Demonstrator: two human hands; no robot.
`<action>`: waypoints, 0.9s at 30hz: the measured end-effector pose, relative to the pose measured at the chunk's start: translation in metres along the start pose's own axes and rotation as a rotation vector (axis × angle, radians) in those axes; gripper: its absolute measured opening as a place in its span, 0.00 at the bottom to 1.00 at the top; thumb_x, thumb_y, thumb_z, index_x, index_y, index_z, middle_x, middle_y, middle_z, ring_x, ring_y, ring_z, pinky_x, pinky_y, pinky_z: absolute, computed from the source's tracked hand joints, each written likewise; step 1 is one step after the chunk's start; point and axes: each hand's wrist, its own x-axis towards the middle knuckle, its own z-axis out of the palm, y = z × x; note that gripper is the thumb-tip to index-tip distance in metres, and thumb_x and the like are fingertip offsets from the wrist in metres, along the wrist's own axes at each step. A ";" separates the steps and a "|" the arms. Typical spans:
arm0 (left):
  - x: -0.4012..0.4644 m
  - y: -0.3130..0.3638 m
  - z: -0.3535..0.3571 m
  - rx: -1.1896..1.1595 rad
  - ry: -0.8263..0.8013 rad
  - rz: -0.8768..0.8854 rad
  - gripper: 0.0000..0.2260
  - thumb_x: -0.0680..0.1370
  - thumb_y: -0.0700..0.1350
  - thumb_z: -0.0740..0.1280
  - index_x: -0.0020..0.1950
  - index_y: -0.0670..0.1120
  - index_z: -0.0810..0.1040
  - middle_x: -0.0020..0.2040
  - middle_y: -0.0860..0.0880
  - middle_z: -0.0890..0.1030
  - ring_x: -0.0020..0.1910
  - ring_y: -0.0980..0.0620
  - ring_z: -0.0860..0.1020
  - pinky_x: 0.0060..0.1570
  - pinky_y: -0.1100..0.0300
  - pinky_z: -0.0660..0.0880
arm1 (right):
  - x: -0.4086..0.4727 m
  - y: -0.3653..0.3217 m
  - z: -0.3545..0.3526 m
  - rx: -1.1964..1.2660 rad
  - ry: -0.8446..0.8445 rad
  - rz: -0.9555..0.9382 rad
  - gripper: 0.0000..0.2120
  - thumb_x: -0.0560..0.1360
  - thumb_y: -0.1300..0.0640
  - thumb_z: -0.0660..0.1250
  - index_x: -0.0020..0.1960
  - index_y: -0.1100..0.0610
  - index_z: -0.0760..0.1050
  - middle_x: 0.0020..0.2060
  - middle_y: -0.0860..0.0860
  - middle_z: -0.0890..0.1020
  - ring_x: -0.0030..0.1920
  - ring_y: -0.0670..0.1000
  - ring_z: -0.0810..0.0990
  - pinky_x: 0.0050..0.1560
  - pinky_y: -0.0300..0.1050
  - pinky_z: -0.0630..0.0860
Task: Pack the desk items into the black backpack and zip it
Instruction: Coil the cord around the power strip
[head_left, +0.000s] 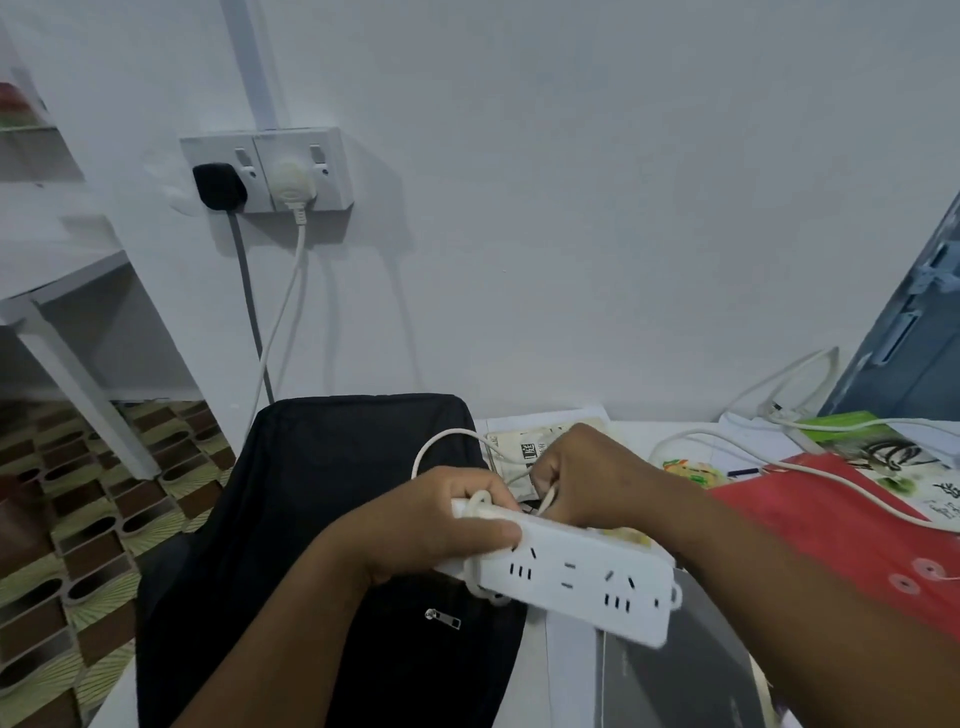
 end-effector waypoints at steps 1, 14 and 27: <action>0.001 0.001 0.000 0.060 -0.035 -0.002 0.06 0.74 0.49 0.75 0.46 0.50 0.81 0.43 0.54 0.81 0.42 0.58 0.78 0.41 0.63 0.75 | -0.002 -0.003 -0.004 0.029 0.000 -0.018 0.16 0.62 0.60 0.78 0.25 0.54 0.71 0.20 0.45 0.67 0.25 0.45 0.65 0.25 0.35 0.61; 0.009 -0.014 -0.001 0.315 0.187 -0.055 0.11 0.72 0.54 0.76 0.45 0.53 0.77 0.39 0.53 0.80 0.34 0.58 0.77 0.36 0.61 0.76 | -0.005 -0.049 -0.054 0.006 -0.165 -0.128 0.15 0.75 0.58 0.69 0.53 0.45 0.66 0.40 0.49 0.85 0.37 0.51 0.81 0.43 0.50 0.78; 0.027 -0.034 0.008 -0.125 0.820 -0.187 0.17 0.77 0.56 0.70 0.41 0.43 0.76 0.37 0.46 0.82 0.35 0.47 0.80 0.31 0.50 0.77 | -0.027 -0.019 -0.027 -0.235 0.070 0.034 0.14 0.80 0.58 0.59 0.55 0.39 0.69 0.48 0.42 0.83 0.42 0.44 0.80 0.46 0.47 0.79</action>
